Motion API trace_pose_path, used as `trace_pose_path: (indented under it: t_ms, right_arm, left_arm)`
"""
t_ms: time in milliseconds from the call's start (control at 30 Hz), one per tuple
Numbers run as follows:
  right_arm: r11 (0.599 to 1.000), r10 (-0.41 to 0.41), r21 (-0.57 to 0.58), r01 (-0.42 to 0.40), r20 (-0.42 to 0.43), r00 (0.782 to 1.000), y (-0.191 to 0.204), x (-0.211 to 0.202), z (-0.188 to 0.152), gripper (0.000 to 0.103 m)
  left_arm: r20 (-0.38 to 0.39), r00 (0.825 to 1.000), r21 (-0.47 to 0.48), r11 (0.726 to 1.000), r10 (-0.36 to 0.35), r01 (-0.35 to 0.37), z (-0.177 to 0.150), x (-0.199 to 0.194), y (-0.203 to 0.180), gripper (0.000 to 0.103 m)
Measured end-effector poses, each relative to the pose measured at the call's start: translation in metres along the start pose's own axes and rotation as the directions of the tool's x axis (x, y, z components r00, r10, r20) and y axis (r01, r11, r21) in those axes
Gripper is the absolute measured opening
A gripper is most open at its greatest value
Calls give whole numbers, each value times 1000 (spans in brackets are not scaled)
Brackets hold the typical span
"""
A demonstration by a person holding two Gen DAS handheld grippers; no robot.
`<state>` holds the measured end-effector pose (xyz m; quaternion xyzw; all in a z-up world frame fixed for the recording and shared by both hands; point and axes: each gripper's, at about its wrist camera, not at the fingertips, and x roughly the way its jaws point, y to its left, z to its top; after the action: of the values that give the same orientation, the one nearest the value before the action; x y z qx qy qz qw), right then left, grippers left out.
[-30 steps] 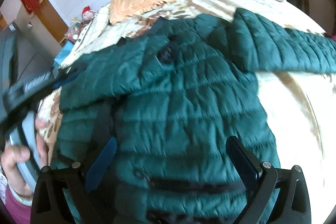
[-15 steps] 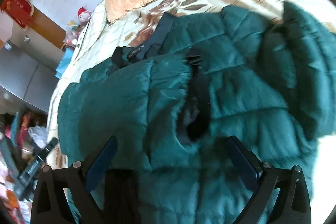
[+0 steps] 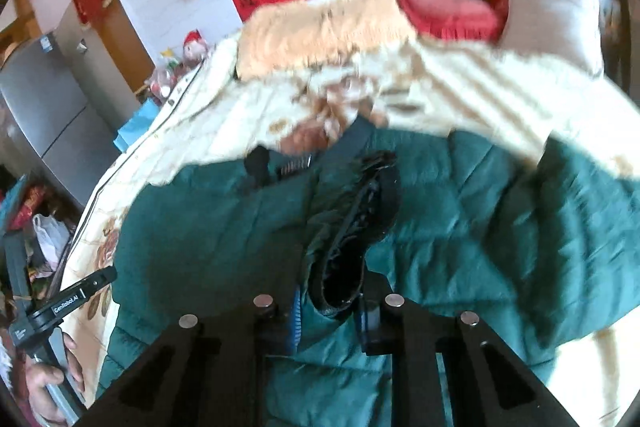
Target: Fold large clothes
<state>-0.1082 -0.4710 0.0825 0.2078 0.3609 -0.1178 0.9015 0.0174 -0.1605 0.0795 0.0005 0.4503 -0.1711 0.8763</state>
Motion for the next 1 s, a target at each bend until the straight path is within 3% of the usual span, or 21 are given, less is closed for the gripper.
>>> trace_pose_path:
  t_ms: [167, 400, 500, 567, 633, 700, 833, 1000]
  right_arm:
    - [996, -91, -17, 92, 67, 994, -11, -16, 11, 18]
    - [966, -260, 1, 260, 10, 965, -40, 13, -7, 16]
    - [981, -174, 66, 180, -78, 982, -58, 27, -14, 17]
    - [983, -114, 127, 130, -128, 985, -69, 28, -15, 24]
    - [977, -127, 160, 143, -103, 986, -76, 13, -14, 58]
    - [971, -184, 146, 188, -40, 982, -71, -7, -12, 67]
    - [988, -154, 21, 153, 34, 988, -37, -30, -2, 67]
    - [991, -79, -114, 74, -38, 996, 5, -1, 0, 67]
  left_arm:
    - [-2, 1000, 6, 1000, -1, 1, 1, 3, -5, 42]
    - [-23, 1000, 16, 1000, 8, -7, -4, 8, -6, 42]
    - [-29, 1000, 14, 1000, 4, -4, -4, 8, -7, 42]
    - [-23, 1000, 2, 1000, -6, 6, -3, 6, -7, 42]
    - [-20, 1000, -7, 1000, -19, 19, 0, 3, -9, 42]
    - [-5, 999, -13, 999, -34, 34, 2, 0, -11, 42]
    - [-2, 999, -3, 999, -39, 39, 10, 4, -25, 42]
    - [-2, 1000, 3, 1000, 7, -7, 20, 23, -37, 42]
